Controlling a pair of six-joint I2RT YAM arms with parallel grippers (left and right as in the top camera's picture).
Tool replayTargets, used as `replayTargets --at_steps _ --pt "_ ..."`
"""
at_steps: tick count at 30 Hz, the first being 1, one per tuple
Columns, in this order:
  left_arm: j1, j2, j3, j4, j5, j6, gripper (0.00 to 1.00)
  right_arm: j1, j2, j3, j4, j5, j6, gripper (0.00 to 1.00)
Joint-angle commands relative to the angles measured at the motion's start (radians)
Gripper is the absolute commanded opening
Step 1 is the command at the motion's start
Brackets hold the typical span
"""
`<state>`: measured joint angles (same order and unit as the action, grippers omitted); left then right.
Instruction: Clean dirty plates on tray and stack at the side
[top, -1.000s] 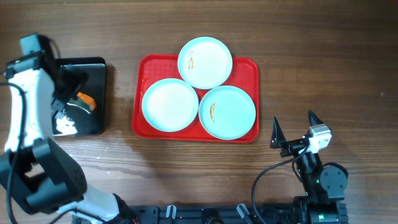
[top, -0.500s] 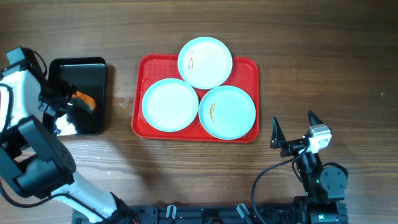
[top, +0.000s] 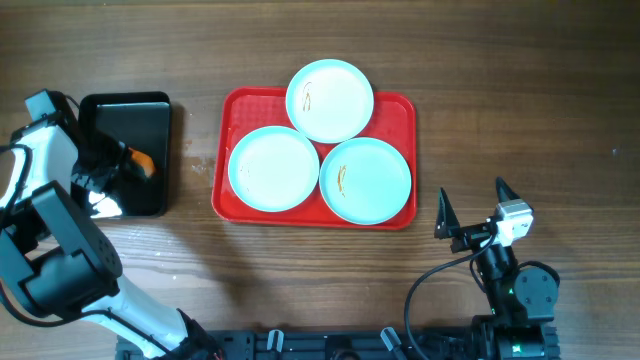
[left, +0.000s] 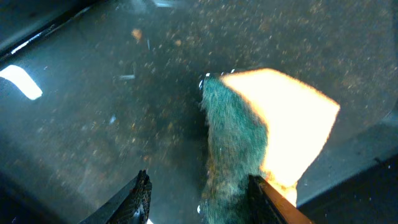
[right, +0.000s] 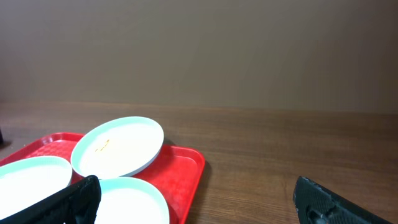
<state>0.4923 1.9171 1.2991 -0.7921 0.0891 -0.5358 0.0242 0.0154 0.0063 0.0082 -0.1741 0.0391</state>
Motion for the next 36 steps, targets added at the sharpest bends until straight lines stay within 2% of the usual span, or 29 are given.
replayTargets --at_steps 1,9,17,18,20,21,28,29,30,31,36 --pt "0.002 0.015 -0.047 0.061 0.016 0.005 0.49 -0.005 -0.006 -0.001 0.004 0.019 -0.011 1.00" --pt "-0.002 0.017 -0.141 0.299 0.151 0.005 0.53 -0.005 -0.006 -0.001 0.004 0.019 -0.011 1.00" --pt "-0.006 0.017 -0.143 0.344 0.180 0.005 0.60 -0.005 -0.006 -0.001 0.004 0.019 -0.011 1.00" --pt "-0.006 0.017 -0.143 0.344 0.180 0.005 0.58 -0.005 -0.006 -0.001 0.004 0.019 -0.011 1.00" --pt "-0.006 0.017 -0.143 0.344 0.180 0.005 0.47 -0.005 -0.006 -0.001 0.004 0.019 -0.010 1.00" --pt "-0.006 0.017 -0.143 0.344 0.180 0.005 0.46 -0.005 -0.006 -0.001 0.004 0.019 -0.011 1.00" --pt "-0.006 0.017 -0.143 0.343 0.179 0.009 0.43 -0.005 -0.006 -0.001 0.004 0.019 -0.011 1.00" --pt "-0.006 0.017 -0.143 0.341 0.178 0.009 0.39 -0.005 -0.006 -0.001 0.004 0.018 -0.011 1.00" --pt "-0.006 0.017 -0.143 0.340 0.172 0.009 0.24 -0.005 -0.006 -0.001 0.004 0.019 -0.010 1.00" --pt "-0.006 0.017 -0.143 0.337 0.164 0.009 0.04 -0.005 -0.006 -0.001 0.004 0.019 -0.010 1.00" --pt "-0.002 -0.010 -0.135 0.302 0.138 0.009 0.04 -0.005 -0.006 -0.001 0.004 0.019 -0.011 1.00"
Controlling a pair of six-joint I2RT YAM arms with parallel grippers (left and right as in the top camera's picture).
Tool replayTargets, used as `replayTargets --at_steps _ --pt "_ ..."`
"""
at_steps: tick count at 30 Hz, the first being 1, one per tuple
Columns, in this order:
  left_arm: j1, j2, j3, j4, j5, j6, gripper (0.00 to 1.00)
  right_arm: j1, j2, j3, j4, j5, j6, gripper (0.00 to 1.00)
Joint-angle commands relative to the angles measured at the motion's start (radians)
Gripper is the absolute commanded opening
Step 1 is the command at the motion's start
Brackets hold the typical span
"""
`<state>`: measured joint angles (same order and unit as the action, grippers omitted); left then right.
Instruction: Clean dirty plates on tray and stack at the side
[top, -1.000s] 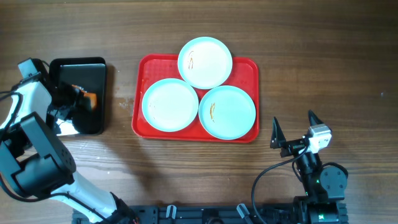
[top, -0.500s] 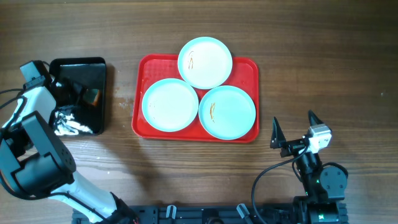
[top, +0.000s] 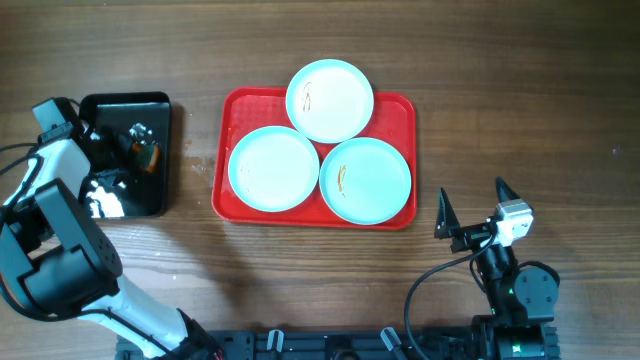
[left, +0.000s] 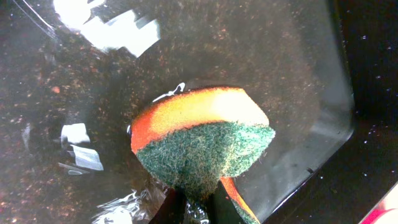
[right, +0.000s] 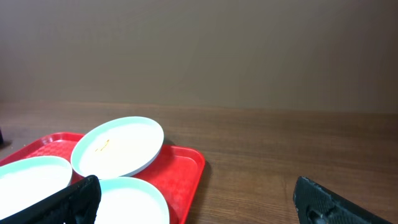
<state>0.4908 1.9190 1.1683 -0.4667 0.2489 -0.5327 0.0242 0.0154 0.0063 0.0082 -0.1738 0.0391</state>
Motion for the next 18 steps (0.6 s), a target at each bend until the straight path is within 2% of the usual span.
replayTargets --at_steps 1,2,3,4,5,18 --pt "0.000 -0.022 -0.003 -0.027 -0.021 0.006 0.04 -0.005 -0.006 -0.001 0.004 0.018 -0.011 1.00" --pt "-0.001 -0.035 -0.002 -0.028 -0.021 0.005 0.08 -0.005 -0.006 -0.001 0.004 0.018 -0.011 1.00" --pt "-0.001 -0.050 -0.002 -0.028 -0.021 0.005 0.28 -0.005 -0.006 -0.001 0.004 0.018 -0.011 1.00" --pt "-0.001 -0.059 -0.002 -0.027 -0.021 0.005 0.66 -0.005 -0.006 -0.001 0.004 0.018 -0.011 1.00" --pt "-0.002 -0.065 -0.002 -0.027 -0.021 0.005 1.00 -0.005 -0.006 -0.001 0.004 0.018 -0.010 1.00" --pt "-0.012 -0.047 -0.003 0.019 -0.035 0.005 1.00 -0.005 -0.006 -0.001 0.004 0.018 -0.010 1.00"
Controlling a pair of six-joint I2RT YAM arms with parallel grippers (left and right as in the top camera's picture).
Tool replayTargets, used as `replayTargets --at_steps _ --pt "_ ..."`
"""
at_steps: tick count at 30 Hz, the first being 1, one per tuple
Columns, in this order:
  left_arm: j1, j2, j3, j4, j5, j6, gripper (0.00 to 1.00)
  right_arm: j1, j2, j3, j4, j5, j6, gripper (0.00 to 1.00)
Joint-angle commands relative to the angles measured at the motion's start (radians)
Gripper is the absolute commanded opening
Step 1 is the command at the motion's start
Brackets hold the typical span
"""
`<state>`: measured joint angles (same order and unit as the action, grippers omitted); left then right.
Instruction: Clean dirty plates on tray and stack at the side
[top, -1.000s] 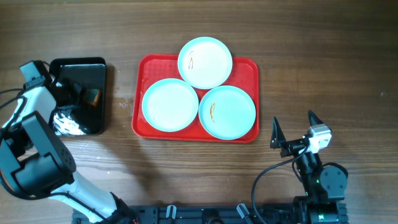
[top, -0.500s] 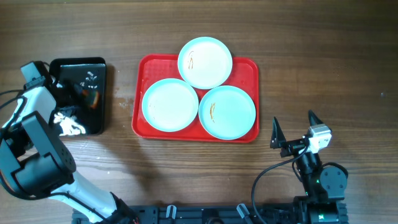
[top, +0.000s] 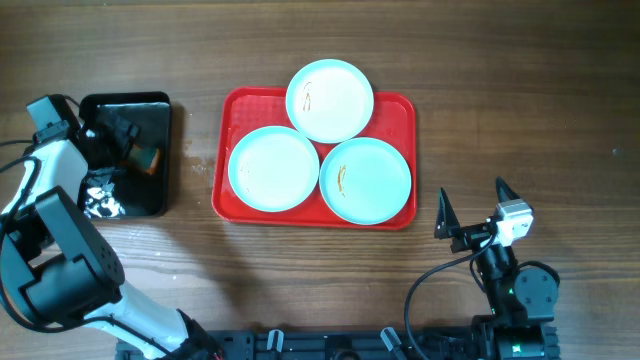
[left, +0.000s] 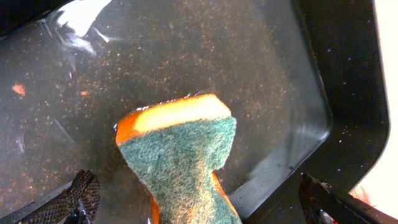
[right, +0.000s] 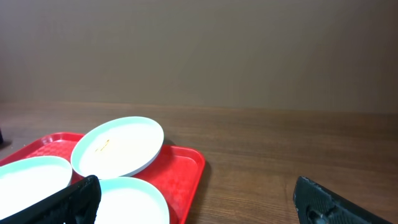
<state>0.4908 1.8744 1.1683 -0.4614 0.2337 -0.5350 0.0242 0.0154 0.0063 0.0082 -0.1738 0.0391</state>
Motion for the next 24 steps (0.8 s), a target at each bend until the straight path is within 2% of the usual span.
replayTargets --at_steps 1,4,7,12,16,18,20,22,24 --pt "-0.015 0.006 -0.003 0.015 -0.031 0.008 1.00 -0.005 -0.006 -0.001 0.004 0.018 -0.011 1.00" --pt "-0.023 0.034 -0.003 0.020 -0.064 0.008 0.99 -0.005 -0.006 -0.001 0.004 0.018 -0.010 1.00" --pt "-0.031 0.058 -0.003 0.028 -0.071 0.008 0.94 -0.005 -0.006 -0.001 0.004 0.018 -0.011 1.00" --pt "-0.035 0.097 -0.003 0.031 -0.101 0.008 0.78 -0.005 -0.006 -0.001 0.004 0.018 -0.010 1.00" --pt "-0.035 0.102 -0.003 0.016 -0.175 0.008 0.52 -0.005 -0.006 -0.001 0.004 0.018 -0.010 1.00" --pt "-0.035 0.102 -0.003 0.003 -0.180 0.008 0.48 -0.005 -0.006 -0.001 0.004 0.018 -0.011 1.00" --pt "-0.034 0.102 -0.003 -0.006 -0.180 0.008 0.37 -0.005 -0.006 -0.001 0.004 0.018 -0.010 1.00" --pt "-0.034 0.101 -0.003 -0.014 -0.179 0.008 0.04 -0.005 -0.006 -0.001 0.004 0.018 -0.011 1.00" --pt "-0.034 0.090 -0.001 -0.030 -0.179 0.008 0.04 -0.005 -0.006 -0.001 0.004 0.018 -0.011 1.00"
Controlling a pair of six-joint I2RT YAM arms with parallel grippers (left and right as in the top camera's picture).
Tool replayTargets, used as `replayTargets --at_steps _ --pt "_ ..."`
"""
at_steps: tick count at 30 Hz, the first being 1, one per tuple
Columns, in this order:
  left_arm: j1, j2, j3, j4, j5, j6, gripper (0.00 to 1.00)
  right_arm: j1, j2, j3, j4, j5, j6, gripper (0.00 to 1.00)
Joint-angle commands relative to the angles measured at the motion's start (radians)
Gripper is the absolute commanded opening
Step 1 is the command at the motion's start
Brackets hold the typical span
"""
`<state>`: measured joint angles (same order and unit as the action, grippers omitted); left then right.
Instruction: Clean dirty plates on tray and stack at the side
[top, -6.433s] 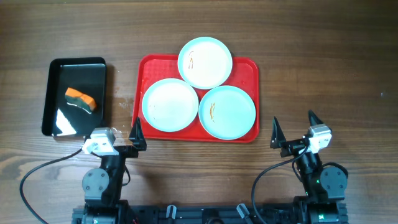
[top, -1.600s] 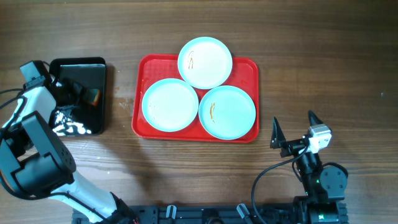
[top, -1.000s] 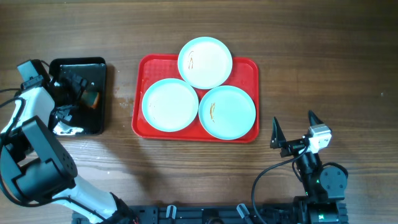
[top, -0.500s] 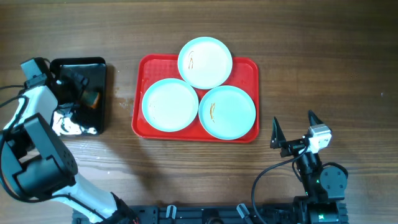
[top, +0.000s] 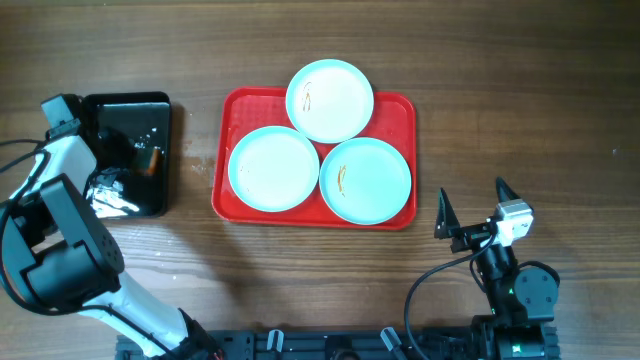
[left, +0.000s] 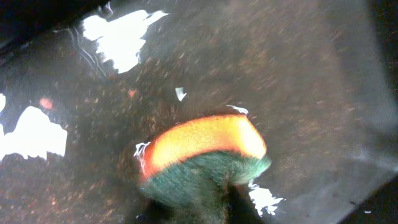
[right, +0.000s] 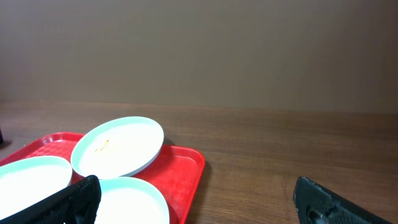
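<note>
An orange sponge (left: 202, 146) with a green scrub face sits in the water of the black tub (top: 125, 98). My left gripper (left: 202, 208) is shut on its green side, and the sponge (top: 149, 160) also shows in the overhead view. Three white plates lie on the red tray (top: 225, 110). The far plate (top: 330, 100) and the right plate (top: 365, 180) carry orange streaks, while the left plate (top: 273, 168) looks plain. My right gripper (right: 196, 194) stands open and apart, right of the tray, holding nothing.
Wet glints and dark specks cover the tub's floor (left: 298, 93). Bare wooden table (top: 520, 90) lies right of the tray and between the tray and the tub. The right arm's base (top: 515, 290) sits at the front right edge.
My left gripper was open with the sponge lying between its wide-spread fingers. Now it is shut on the sponge in the tub. The right arm and the plates are unchanged.
First my left gripper stood open in the tub beside the sponge. Then it was shut on the sponge, then open again with the sponge lying in the water, and now it is shut on it once more. The right arm and the plates stayed where they were.
</note>
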<state>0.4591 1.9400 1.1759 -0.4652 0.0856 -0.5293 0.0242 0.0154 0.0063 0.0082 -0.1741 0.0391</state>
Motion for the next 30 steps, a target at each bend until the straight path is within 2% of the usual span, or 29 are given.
replayTargets --at_steps 1,4,5,7,8,12,21,25,30 --pt "-0.003 0.013 -0.008 -0.034 -0.031 0.002 0.04 -0.005 -0.006 -0.001 0.004 0.019 -0.010 1.00" --pt "-0.003 -0.034 0.001 -0.056 -0.027 0.002 0.06 -0.005 -0.006 -0.001 0.004 0.019 -0.011 1.00" --pt "-0.003 -0.053 0.004 -0.060 -0.017 0.002 0.20 -0.005 -0.006 -0.001 0.004 0.019 -0.011 1.00" --pt "-0.003 -0.090 0.005 -0.063 0.009 0.002 0.92 -0.005 -0.006 -0.001 0.004 0.018 -0.010 1.00" --pt "-0.003 -0.104 0.005 -0.063 0.021 0.002 1.00 -0.005 -0.006 -0.001 0.004 0.019 -0.011 1.00" --pt "-0.004 -0.121 0.004 -0.084 0.076 -0.002 1.00 -0.005 -0.006 -0.001 0.004 0.019 -0.011 1.00" --pt "-0.027 -0.070 0.000 -0.112 0.077 -0.002 0.99 -0.005 -0.006 -0.001 0.004 0.019 -0.011 1.00" --pt "-0.039 -0.031 0.000 -0.100 0.072 -0.002 0.92 -0.005 -0.006 -0.001 0.004 0.019 -0.010 1.00" --pt "-0.040 0.008 0.000 -0.085 0.003 -0.002 0.79 -0.005 -0.006 -0.001 0.004 0.019 -0.011 1.00"
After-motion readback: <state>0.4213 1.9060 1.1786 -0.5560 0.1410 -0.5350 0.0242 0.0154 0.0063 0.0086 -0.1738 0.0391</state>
